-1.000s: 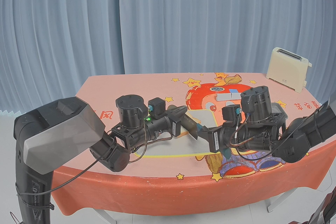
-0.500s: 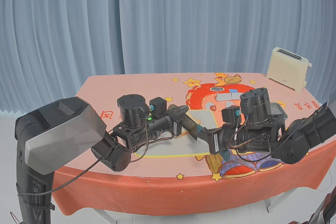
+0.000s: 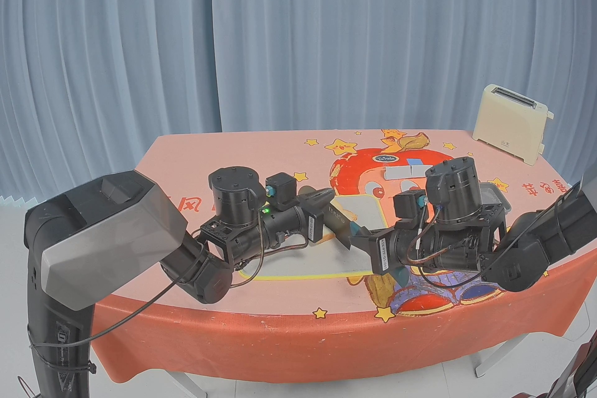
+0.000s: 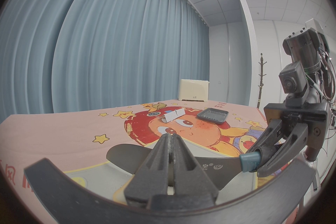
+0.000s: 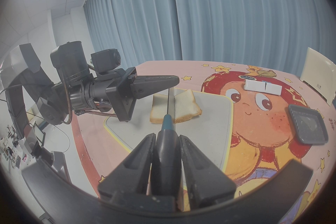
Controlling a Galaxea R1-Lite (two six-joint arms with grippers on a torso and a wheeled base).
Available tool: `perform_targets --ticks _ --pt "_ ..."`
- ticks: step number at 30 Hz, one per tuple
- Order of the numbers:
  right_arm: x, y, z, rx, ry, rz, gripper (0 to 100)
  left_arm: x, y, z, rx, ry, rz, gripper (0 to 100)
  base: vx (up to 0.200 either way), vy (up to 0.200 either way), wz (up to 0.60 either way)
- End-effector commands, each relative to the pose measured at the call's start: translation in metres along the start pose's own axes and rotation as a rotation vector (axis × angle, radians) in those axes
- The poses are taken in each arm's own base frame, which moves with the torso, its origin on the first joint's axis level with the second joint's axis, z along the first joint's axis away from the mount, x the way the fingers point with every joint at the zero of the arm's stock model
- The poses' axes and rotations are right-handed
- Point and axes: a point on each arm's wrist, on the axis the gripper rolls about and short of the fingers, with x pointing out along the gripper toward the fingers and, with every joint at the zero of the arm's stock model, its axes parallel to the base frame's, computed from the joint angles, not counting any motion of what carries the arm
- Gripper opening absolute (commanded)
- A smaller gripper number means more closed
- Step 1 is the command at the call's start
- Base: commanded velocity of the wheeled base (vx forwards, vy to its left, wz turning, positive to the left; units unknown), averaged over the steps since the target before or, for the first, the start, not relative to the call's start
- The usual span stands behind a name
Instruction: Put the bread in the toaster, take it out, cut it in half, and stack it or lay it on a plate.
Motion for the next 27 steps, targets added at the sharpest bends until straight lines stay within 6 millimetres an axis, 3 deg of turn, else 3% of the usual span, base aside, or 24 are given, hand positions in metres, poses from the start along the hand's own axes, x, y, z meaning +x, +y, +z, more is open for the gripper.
perform_targets --ticks 1,9,27 --pt "0.001 0.000 -0.001 -0.001 0.005 -0.001 0 0.000 0.000 0.000 -0.002 0.003 -0.001 0 0.000 0.000 0.00" --pt "-0.002 0.002 0.000 -0.004 0.000 0.001 0 -0.004 0.003 -0.013 -0.015 0.045 0.008 0 0.000 0.000 0.00" --pt "0.000 0.000 0.001 -0.002 -0.009 0.000 0 0.011 0.006 0.026 0.015 -0.083 0.007 0 0.000 0.000 0.00"
